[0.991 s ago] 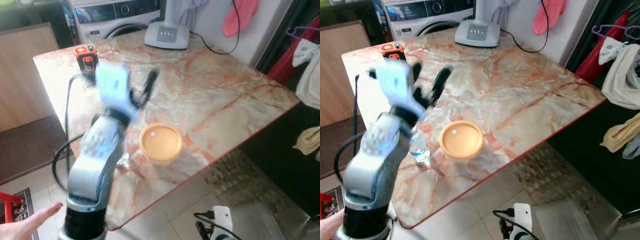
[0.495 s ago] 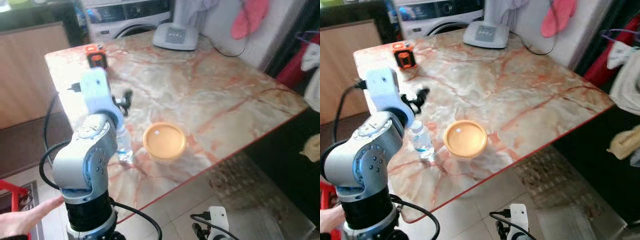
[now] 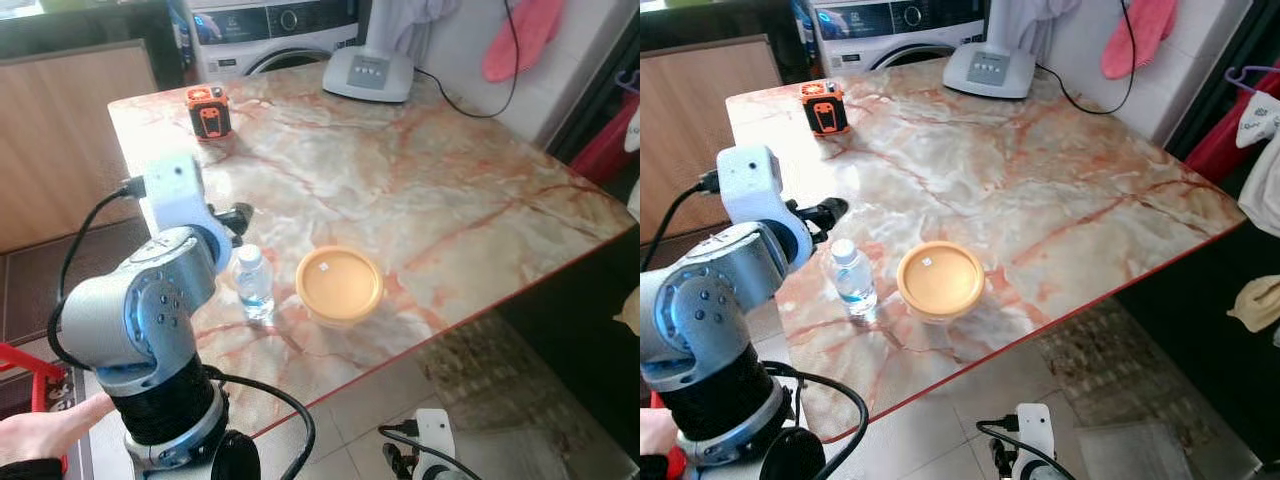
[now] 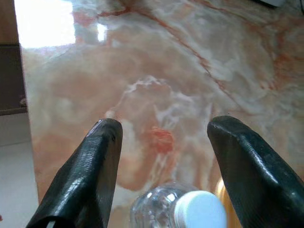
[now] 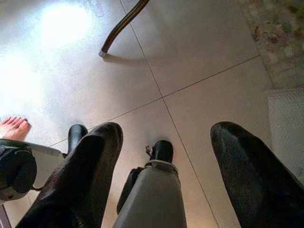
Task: Restocking fridge
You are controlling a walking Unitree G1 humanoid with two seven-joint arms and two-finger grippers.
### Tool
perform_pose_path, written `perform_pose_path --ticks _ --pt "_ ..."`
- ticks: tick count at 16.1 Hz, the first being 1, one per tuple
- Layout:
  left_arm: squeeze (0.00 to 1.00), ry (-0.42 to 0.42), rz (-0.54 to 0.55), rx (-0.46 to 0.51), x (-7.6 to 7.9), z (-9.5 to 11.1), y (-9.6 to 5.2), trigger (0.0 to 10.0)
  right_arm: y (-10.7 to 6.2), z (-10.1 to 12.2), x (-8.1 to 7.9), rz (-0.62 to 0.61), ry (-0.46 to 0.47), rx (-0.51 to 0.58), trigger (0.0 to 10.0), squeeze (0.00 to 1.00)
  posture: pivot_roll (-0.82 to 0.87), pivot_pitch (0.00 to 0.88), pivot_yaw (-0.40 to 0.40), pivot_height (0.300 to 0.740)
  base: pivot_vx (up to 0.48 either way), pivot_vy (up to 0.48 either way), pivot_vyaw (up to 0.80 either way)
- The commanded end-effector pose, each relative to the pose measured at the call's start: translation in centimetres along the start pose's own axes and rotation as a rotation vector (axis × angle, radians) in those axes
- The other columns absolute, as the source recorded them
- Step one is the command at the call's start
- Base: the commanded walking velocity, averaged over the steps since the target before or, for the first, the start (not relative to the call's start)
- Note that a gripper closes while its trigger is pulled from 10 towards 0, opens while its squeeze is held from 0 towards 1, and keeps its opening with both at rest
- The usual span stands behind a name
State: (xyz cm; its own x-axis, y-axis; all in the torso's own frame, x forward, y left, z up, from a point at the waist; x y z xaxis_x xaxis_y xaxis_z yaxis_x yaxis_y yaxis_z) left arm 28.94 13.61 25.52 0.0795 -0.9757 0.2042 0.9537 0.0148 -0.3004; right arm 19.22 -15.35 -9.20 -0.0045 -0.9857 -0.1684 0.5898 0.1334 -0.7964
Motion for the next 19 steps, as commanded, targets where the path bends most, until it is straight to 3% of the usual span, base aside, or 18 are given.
perform_pose_path --ticks 1,7,11,15,19 --pt "0.00 -0.029 -0.085 0.000 1.7 0.3 -0.4 10.0 -0.1 -0.5 0.1 -0.006 0.005 -0.018 10.0 0.00 0.15 0.078 -0.060 0.740 0.000 0.000 0.00" --pt "0.00 0.017 -0.221 -0.098 3.0 -1.3 -0.1 10.0 -0.1 -0.6 0.1 -0.013 0.012 -0.019 10.0 0.00 0.14 0.076 -0.055 0.740 0.000 0.000 0.00" --pt "0.00 0.025 -0.242 -0.107 3.1 -1.4 0.1 10.0 -0.1 -0.7 0.1 -0.016 0.018 -0.019 10.0 0.00 0.14 0.078 -0.053 0.740 0.000 0.000 0.00" --pt "0.00 0.101 -0.248 -0.133 2.5 -1.9 0.4 10.0 -0.1 -0.8 0.1 -0.018 0.024 -0.021 10.0 0.00 0.14 0.075 -0.045 0.740 0.000 0.000 0.00" --pt "0.00 0.126 -0.287 -0.159 3.0 -2.8 0.2 10.0 -0.1 -0.8 0.0 -0.019 0.027 -0.020 10.0 0.00 0.14 0.078 -0.038 0.740 0.000 0.000 0.00"
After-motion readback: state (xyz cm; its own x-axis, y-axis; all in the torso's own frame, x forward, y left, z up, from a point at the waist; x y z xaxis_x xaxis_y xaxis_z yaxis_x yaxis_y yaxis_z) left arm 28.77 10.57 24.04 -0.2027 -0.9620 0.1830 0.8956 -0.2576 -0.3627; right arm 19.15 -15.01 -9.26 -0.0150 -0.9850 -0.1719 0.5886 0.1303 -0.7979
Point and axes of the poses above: a point about 5 cm out from each wrist's last joint towards the gripper, its own y axis pointing out of the wrist towards the gripper, its own z axis along the axis of the wrist's last joint, x = y × z, the point moved 1 cm from there along y, pointing out of the wrist towards the gripper, and after that the axes turned 3 degrees about y, right-handed, at the moved point
